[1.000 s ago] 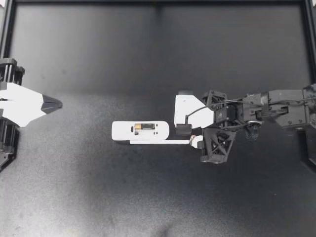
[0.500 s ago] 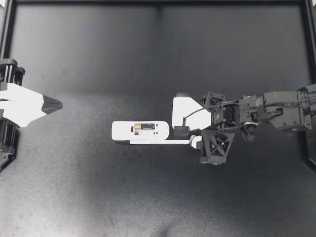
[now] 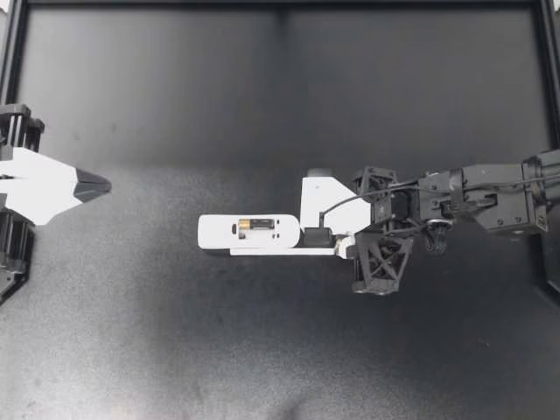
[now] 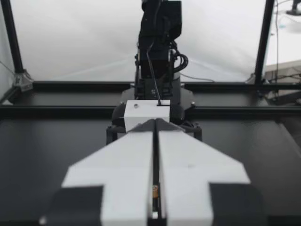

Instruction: Place the battery into the slot of the remote controller.

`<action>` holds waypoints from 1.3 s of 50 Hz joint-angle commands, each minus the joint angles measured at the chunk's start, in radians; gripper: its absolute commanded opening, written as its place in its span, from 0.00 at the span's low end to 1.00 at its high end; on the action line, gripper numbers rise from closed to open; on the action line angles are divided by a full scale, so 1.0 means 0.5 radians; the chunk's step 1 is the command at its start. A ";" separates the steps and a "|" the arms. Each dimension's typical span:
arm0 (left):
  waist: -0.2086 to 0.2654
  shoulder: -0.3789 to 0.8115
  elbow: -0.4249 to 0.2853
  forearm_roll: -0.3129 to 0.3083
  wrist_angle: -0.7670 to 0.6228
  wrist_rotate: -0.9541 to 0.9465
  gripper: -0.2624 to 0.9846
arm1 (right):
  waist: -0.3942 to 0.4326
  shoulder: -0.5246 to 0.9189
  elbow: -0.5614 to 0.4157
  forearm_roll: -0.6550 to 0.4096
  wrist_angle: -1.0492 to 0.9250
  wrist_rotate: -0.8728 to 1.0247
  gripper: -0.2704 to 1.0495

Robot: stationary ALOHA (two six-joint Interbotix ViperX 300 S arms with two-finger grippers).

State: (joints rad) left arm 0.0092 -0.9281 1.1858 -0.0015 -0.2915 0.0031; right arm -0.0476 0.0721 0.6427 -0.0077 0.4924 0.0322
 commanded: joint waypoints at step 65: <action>0.156 1.611 -0.595 -0.028 0.755 0.006 0.07 | -0.086 0.245 0.307 0.000 -2.117 0.006 0.21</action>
State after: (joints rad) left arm 0.0844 -0.1350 0.9158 -0.0169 0.0890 0.0046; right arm -0.0844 0.1979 0.8222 -0.0077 -0.5476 0.0353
